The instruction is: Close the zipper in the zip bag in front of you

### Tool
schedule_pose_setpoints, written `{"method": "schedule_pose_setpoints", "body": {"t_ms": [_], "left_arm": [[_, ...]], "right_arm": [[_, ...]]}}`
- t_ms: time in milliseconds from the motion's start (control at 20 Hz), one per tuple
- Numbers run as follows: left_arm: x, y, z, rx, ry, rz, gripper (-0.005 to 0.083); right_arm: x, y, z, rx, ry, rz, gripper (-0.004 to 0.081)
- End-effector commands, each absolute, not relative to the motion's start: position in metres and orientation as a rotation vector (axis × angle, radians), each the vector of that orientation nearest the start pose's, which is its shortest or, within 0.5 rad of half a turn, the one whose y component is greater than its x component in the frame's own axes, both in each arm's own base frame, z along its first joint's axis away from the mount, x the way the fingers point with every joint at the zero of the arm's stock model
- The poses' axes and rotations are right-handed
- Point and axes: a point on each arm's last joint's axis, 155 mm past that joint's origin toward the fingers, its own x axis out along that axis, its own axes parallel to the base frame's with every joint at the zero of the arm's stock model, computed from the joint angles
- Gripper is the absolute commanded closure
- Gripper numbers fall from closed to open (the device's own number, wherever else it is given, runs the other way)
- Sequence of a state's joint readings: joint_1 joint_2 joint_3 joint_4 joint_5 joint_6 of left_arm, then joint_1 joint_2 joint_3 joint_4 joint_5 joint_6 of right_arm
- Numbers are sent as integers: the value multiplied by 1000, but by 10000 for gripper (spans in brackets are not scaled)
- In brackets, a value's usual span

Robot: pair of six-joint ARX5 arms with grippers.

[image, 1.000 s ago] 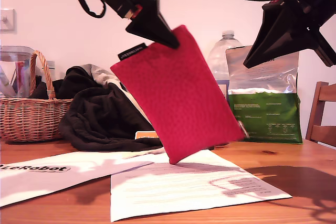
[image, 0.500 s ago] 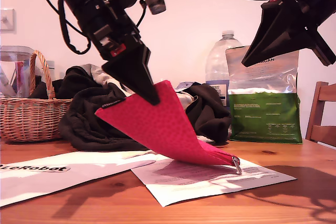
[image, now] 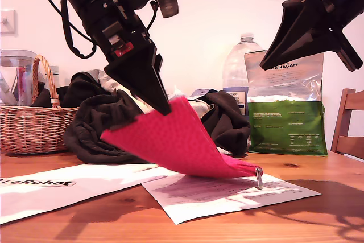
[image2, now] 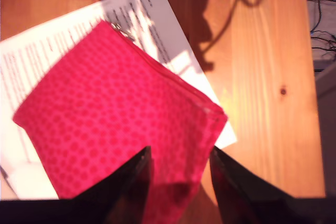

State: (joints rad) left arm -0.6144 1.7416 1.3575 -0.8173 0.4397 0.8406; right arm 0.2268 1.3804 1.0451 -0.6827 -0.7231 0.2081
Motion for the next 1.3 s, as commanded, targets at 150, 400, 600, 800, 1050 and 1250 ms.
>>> {"method": "schedule_pose_setpoints", "body": {"t_ms": [150, 400, 600, 800, 1050, 1250], "left_arm": [[272, -288, 115, 758, 849, -1394, 472], [267, -279, 120, 694, 966, -1325, 785], [300, -289, 131, 573, 909, -1208, 796], [344, -298, 151, 430, 809, -1061, 796], [385, -304, 170, 372, 666, -930, 796], [395, -306, 179, 350, 599, -894, 796]], "right_arm": [[290, 193, 158, 417, 1119, 772, 782], [298, 189, 157, 346, 1070, 772, 782], [337, 172, 155, 93, 893, 673, 782], [379, 155, 175, -13, 712, 543, 782], [399, 144, 187, -74, 602, 472, 782], [390, 136, 173, -77, 534, 446, 782]]}}
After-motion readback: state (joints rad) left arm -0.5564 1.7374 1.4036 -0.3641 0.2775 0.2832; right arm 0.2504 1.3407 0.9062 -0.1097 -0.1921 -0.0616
